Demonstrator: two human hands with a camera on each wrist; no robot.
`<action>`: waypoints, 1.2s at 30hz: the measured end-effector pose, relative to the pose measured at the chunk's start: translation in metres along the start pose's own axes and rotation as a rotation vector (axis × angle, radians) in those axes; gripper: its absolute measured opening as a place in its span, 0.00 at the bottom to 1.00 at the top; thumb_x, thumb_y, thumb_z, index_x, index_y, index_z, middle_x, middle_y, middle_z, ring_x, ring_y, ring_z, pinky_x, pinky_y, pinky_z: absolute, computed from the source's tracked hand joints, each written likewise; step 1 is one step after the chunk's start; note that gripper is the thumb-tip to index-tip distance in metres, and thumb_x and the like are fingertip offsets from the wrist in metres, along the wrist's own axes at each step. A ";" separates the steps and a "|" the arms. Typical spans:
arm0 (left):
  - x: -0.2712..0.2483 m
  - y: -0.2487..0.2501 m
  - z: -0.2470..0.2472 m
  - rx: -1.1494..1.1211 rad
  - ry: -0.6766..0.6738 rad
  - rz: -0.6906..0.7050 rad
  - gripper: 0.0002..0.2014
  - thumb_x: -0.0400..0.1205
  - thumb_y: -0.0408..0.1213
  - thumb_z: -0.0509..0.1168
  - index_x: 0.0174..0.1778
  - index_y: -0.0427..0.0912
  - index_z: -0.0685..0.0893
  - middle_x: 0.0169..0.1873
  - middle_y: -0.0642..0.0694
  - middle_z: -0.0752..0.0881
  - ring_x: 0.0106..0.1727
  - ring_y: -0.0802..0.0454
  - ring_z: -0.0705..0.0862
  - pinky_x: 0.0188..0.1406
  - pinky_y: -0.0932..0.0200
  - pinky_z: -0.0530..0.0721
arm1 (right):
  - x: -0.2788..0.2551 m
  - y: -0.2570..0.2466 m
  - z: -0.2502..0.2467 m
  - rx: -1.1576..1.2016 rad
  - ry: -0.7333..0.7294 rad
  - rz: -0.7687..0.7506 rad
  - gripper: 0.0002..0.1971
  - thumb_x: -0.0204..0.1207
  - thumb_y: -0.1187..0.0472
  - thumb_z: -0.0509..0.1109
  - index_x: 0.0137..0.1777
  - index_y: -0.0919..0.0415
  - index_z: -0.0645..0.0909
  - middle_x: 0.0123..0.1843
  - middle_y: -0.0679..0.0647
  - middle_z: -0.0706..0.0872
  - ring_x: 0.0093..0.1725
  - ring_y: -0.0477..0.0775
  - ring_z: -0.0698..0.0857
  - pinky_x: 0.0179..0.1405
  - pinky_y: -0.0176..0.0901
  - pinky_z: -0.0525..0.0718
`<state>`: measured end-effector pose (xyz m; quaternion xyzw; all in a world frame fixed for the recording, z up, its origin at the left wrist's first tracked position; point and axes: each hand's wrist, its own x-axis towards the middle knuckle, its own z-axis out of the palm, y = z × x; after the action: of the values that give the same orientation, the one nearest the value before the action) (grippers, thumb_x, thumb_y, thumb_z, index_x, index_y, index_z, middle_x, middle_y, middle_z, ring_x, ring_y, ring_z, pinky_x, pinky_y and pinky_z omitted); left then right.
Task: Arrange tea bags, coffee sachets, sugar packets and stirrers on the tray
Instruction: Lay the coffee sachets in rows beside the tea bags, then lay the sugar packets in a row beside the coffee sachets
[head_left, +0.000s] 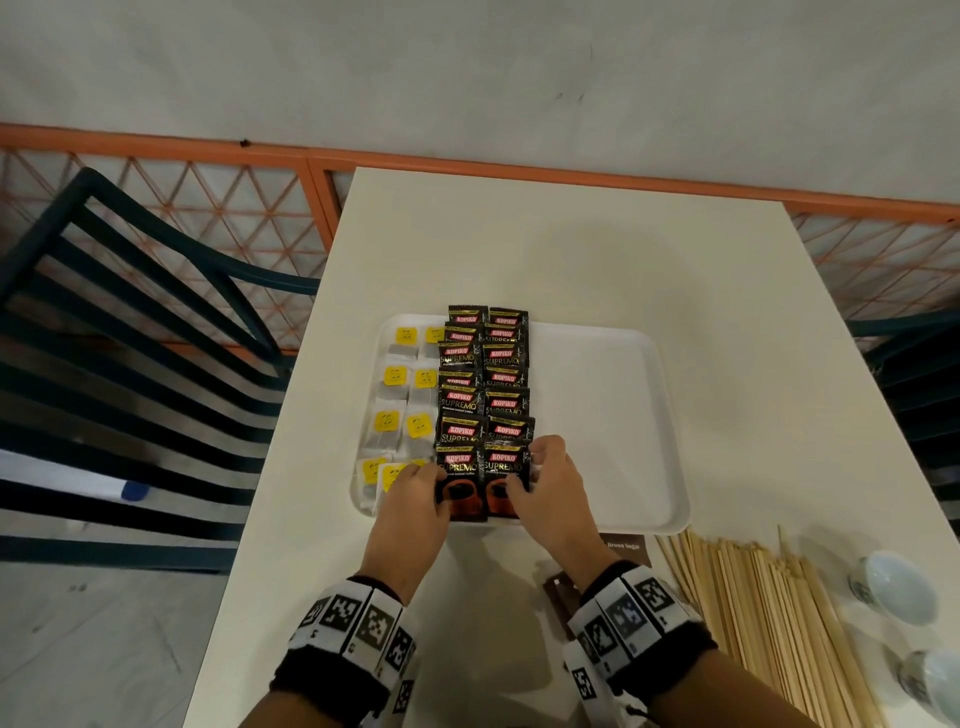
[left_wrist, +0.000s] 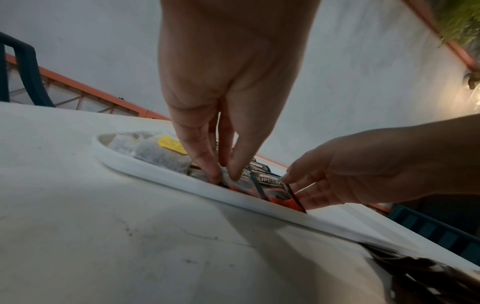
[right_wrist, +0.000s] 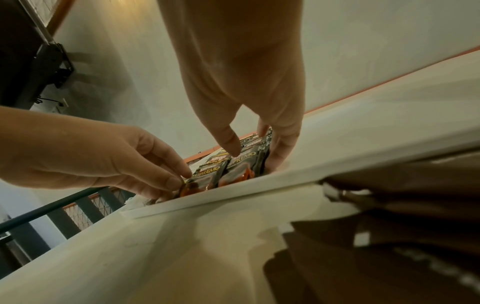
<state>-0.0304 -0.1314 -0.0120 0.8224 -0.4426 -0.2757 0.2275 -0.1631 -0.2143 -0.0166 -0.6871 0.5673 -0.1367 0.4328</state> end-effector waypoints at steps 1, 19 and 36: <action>0.000 0.000 0.000 0.000 -0.003 0.004 0.14 0.78 0.28 0.64 0.60 0.37 0.80 0.55 0.41 0.81 0.54 0.47 0.79 0.49 0.65 0.72 | 0.000 -0.001 -0.002 -0.005 0.001 -0.006 0.18 0.74 0.64 0.68 0.60 0.56 0.66 0.56 0.54 0.77 0.55 0.54 0.80 0.50 0.43 0.83; -0.044 0.039 0.032 0.181 -0.502 0.692 0.22 0.78 0.44 0.65 0.70 0.53 0.73 0.65 0.53 0.73 0.66 0.56 0.71 0.65 0.65 0.68 | -0.116 0.063 -0.111 -0.343 0.090 0.122 0.07 0.78 0.54 0.65 0.54 0.51 0.79 0.50 0.46 0.81 0.45 0.41 0.78 0.41 0.29 0.75; -0.054 0.065 0.072 0.612 -0.614 0.861 0.38 0.77 0.44 0.68 0.81 0.55 0.55 0.81 0.45 0.56 0.79 0.42 0.57 0.75 0.49 0.64 | -0.157 0.111 -0.099 -0.767 -0.185 -0.224 0.35 0.73 0.51 0.70 0.78 0.55 0.61 0.78 0.54 0.68 0.76 0.56 0.67 0.72 0.48 0.74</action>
<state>-0.1415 -0.1271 -0.0121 0.4805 -0.8398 -0.2438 -0.0659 -0.3539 -0.1145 0.0064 -0.8656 0.4576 0.1007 0.1767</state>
